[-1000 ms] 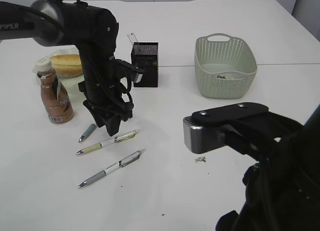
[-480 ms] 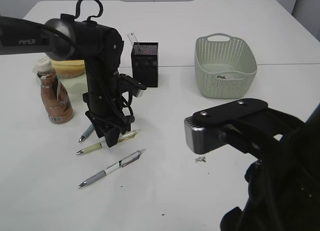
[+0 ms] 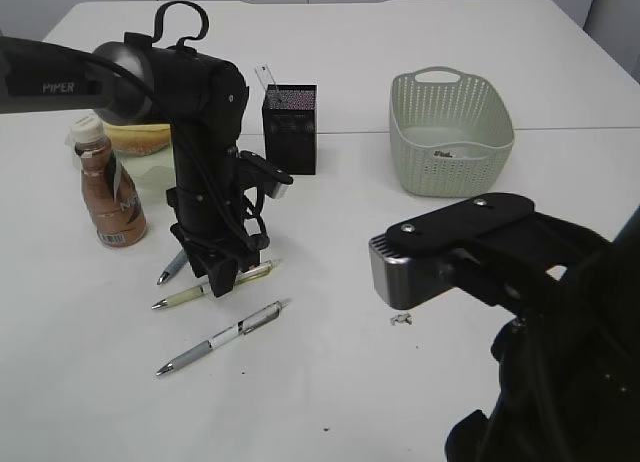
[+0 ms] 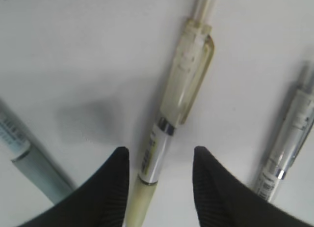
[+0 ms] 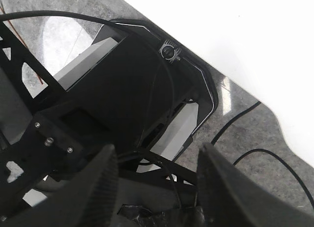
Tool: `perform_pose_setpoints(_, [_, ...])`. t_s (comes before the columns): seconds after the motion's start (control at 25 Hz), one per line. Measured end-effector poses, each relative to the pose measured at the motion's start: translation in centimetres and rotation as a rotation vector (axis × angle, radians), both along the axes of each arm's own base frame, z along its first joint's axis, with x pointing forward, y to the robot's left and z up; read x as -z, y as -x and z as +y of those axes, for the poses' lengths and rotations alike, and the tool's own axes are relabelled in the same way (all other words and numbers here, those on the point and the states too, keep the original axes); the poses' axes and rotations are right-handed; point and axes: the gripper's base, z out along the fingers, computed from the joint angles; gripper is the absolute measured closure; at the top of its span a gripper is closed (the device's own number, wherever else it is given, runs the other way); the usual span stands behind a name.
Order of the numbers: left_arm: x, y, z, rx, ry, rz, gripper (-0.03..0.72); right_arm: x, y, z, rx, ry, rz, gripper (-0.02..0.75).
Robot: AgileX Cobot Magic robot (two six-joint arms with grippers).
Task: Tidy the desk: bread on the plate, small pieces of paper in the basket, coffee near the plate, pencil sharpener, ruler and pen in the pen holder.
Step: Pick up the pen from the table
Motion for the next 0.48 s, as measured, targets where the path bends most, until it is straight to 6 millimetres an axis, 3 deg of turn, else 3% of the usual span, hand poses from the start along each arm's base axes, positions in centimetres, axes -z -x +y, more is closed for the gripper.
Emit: perform_pose_setpoints(0.48, [0.0, -0.06, 0.12, 0.009, -0.012, -0.007, 0.371, 0.04, -0.14, -0.13, -0.005, 0.015, -0.017, 0.354])
